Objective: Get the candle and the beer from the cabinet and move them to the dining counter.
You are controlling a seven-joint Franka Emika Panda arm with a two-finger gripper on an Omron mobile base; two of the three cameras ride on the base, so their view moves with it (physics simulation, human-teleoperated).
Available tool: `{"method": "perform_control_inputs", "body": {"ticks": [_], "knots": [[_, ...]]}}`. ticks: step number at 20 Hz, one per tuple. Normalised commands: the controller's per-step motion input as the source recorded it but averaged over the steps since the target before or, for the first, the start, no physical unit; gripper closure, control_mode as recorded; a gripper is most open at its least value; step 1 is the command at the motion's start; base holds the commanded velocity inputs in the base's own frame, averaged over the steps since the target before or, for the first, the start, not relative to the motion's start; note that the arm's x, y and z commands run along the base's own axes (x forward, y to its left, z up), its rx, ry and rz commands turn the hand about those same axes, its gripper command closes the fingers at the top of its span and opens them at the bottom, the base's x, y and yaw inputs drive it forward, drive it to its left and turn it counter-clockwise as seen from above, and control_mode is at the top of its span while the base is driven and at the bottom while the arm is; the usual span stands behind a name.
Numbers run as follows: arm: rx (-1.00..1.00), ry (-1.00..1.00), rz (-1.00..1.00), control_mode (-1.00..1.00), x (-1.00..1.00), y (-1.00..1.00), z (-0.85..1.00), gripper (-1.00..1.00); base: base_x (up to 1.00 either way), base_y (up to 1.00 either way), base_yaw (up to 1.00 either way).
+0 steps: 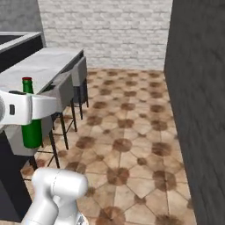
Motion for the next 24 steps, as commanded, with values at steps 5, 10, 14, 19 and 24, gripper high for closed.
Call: {"method": "perform_control_inputs", "body": {"ticks": [5,10,14,19,24], "knots": [[0.0,0.0,0.0,1.0,0.0,0.0,0.0,1.0,0.79,-0.08,0.78],[0.0,0.0,0.0,1.0,0.0,0.0,0.0,1.0,0.79,-0.22,0.73],[0.0,0.0,0.0,1.0,0.0,0.0,0.0,1.0,0.76,-0.41,0.65],[0.0,0.0,0.0,1.0,0.0,0.0,0.0,1.0,0.31,-0.85,0.52],[0.0,0.0,0.0,1.0,0.0,0.0,0.0,1.0,0.19,-0.97,0.51]]}}
